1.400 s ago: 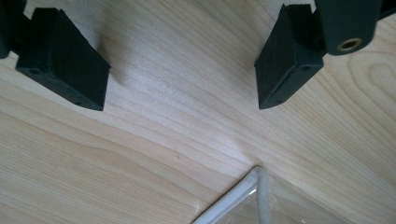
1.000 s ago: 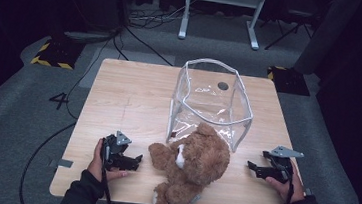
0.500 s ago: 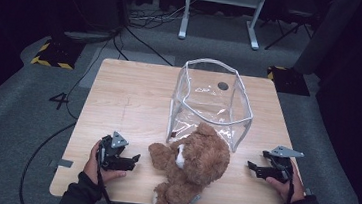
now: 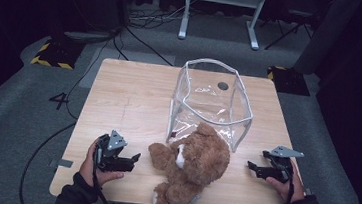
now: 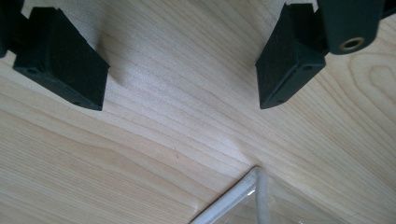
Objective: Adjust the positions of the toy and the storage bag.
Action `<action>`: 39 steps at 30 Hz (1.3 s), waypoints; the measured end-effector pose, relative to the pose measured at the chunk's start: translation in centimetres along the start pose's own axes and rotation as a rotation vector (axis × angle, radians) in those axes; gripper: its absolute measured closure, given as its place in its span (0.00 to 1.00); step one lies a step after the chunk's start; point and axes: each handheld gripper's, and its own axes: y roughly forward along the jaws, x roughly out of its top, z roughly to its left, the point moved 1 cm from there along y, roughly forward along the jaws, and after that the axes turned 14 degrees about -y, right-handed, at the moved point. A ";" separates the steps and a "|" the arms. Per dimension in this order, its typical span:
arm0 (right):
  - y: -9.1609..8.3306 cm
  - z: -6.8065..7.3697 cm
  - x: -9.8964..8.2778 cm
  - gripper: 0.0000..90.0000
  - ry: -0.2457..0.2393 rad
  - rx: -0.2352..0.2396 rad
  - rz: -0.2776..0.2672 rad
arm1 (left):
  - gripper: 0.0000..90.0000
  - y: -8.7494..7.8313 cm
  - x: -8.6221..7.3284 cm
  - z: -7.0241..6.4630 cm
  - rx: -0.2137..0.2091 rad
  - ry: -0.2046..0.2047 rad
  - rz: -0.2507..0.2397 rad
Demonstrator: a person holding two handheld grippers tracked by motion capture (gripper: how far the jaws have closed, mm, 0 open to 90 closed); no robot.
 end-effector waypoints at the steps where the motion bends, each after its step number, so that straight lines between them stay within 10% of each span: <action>1: 0.0 0.0 0.0 0.18 0.000 0.000 0.000 | 0.19 -0.2 0.1 -0.1 -0.005 0.002 -0.003; 39: 0.0 0.0 0.0 0.18 0.000 0.000 0.000 | 0.20 -0.6 1.9 -8.0 -0.242 0.221 -0.004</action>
